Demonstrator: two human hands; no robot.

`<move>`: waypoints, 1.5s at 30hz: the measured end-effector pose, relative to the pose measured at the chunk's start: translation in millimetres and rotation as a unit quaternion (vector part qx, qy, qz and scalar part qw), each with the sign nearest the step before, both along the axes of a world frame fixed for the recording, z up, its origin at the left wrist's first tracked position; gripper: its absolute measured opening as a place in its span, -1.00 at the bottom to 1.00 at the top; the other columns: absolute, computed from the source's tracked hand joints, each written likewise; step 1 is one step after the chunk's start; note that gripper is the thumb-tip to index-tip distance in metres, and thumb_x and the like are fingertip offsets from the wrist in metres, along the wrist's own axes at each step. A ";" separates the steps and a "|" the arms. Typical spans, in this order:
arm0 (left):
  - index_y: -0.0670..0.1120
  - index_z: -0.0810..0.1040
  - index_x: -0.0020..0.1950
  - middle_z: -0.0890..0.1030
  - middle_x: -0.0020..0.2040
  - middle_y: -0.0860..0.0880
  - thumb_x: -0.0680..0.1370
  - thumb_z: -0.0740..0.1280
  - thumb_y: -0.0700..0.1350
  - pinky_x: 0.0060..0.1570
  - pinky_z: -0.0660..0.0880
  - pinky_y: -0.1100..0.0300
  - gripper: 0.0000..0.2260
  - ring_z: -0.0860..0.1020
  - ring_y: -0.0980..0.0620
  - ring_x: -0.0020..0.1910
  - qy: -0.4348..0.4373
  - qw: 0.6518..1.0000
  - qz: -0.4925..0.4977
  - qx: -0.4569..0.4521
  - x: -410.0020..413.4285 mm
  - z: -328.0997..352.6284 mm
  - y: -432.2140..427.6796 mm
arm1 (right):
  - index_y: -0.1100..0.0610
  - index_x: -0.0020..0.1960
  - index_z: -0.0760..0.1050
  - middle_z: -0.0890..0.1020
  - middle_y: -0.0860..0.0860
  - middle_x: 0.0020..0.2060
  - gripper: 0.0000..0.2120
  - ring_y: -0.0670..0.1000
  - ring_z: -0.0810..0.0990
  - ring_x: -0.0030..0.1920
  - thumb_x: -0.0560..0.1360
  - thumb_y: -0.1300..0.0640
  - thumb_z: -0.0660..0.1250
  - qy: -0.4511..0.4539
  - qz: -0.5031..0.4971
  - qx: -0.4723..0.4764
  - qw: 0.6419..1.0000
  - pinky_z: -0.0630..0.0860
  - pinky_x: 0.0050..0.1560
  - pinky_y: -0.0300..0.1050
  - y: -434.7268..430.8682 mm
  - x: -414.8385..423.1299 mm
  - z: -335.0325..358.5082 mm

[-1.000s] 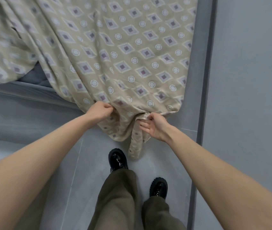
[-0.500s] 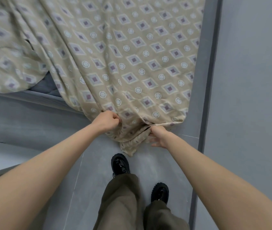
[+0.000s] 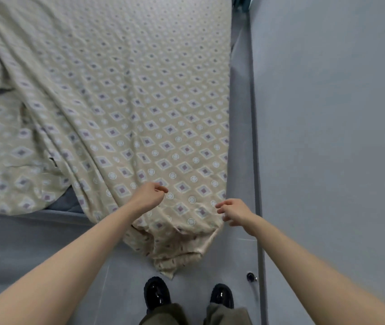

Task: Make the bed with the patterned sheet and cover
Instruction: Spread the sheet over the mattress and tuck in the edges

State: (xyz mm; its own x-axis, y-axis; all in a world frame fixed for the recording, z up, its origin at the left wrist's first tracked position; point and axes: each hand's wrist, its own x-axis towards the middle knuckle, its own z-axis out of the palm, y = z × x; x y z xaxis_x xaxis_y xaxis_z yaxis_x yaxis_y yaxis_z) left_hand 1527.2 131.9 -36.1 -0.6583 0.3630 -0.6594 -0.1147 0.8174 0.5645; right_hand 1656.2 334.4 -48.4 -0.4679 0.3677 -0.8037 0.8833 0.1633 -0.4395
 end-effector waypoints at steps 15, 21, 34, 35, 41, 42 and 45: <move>-0.06 0.49 0.29 0.52 0.25 -0.09 0.58 0.16 -0.18 0.03 0.40 0.16 -0.70 0.49 -0.02 0.11 0.015 0.996 0.072 0.059 -143.2 31.2 143.5 | 0.27 0.28 0.44 0.56 0.17 0.01 -0.68 0.00 0.40 -0.21 0.60 0.24 0.07 0.038 -0.110 -0.013 0.993 0.36 -0.25 -0.16 153.6 -160.8 26.1; -0.04 0.38 0.42 0.38 0.41 -0.09 0.58 0.15 -0.18 0.29 0.31 0.09 -0.61 0.39 -0.05 0.31 0.051 0.995 0.085 -0.009 -206.4 -24.1 241.9 | 0.29 0.00 0.47 0.54 0.21 0.15 -0.80 0.07 0.39 -0.07 0.57 0.22 0.10 -0.021 -0.183 -0.034 0.982 0.45 0.26 0.09 236.7 -250.6 -56.6; 0.17 -0.06 0.54 -0.21 0.56 0.07 0.64 0.06 0.01 0.46 -0.16 -0.13 -0.50 -0.32 -0.05 0.51 0.177 0.977 -0.029 -0.116 -303.9 -139.6 390.6 | 0.24 0.08 0.42 0.58 0.15 -0.04 -0.30 0.14 0.60 -0.03 0.39 -0.41 0.24 -0.213 -0.359 -0.321 0.850 0.54 -0.04 0.02 326.0 -374.9 -206.4; 0.17 -0.09 0.54 -0.24 0.55 0.07 0.64 0.05 0.02 0.45 -0.18 -0.14 -0.50 -0.34 -0.05 0.51 0.184 0.974 -0.041 -0.123 -308.2 -147.2 394.8 | 0.23 0.05 0.49 0.62 0.13 -0.07 -0.31 0.12 0.61 -0.08 0.36 -0.41 0.27 -0.222 -0.342 -0.317 0.856 0.56 -0.06 -0.01 325.0 -381.4 -220.0; 0.23 -0.22 0.52 -0.35 0.52 0.07 0.64 -0.03 0.08 0.41 -0.29 -0.21 -0.49 -0.41 -0.05 0.48 0.194 0.960 -0.125 -0.159 -320.7 -177.5 409.3 | 0.15 0.20 0.56 0.66 0.04 0.04 -0.57 0.07 0.64 0.07 0.47 -0.12 0.30 -0.196 -0.249 -0.287 0.904 0.56 0.14 -0.03 312.9 -402.9 -250.3; 0.24 -0.23 0.51 -0.36 0.52 0.07 0.64 -0.03 0.08 0.40 -0.30 -0.22 -0.49 -0.41 -0.04 0.47 0.185 0.962 -0.126 -0.156 -319.8 -180.4 410.9 | 0.15 0.20 0.55 0.65 0.05 0.02 -0.59 0.07 0.63 0.07 0.48 -0.09 0.29 -0.190 -0.246 -0.289 0.905 0.55 0.15 -0.04 313.4 -402.8 -252.1; 0.25 -0.27 0.50 -0.40 0.50 0.07 0.64 -0.02 0.08 0.38 -0.34 -0.23 -0.47 -0.43 -0.05 0.46 0.179 0.964 -0.121 -0.152 -318.1 -184.0 413.6 | 0.14 0.23 0.55 0.66 0.05 0.02 -0.50 0.09 0.63 0.09 0.45 -0.18 0.27 -0.188 -0.250 -0.283 0.907 0.54 0.13 0.02 318.3 -405.3 -260.2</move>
State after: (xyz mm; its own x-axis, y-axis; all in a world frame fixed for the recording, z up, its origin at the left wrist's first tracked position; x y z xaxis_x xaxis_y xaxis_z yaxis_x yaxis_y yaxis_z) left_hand 1209.0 545.5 -220.1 -0.7839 0.3606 -0.5054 0.2583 0.9297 0.2627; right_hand 1250.9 652.8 -308.5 -0.0109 -0.0627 -0.9980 0.8893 -0.4570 0.0190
